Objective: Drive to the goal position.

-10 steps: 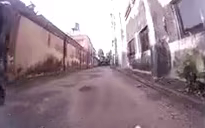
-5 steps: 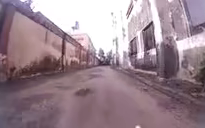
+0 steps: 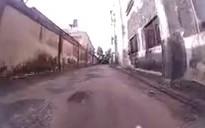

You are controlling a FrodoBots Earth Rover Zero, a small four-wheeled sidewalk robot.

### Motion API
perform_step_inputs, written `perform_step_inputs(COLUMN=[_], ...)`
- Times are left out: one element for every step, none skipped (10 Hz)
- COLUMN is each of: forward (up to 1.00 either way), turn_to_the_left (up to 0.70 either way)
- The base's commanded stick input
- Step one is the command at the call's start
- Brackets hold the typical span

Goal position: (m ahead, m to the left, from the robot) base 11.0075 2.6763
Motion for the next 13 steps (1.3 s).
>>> perform_step_inputs(forward=[0.7,0.7,0.7,0.7,0.7,0.7,0.7,0.7,0.7,0.7,0.7,0.7,0.7], turn_to_the_left=[0.01,-0.03,-0.19,-0.22,-0.11,-0.03,0.01,0.01,0.01,0.01,0.01,0.01,0.01])
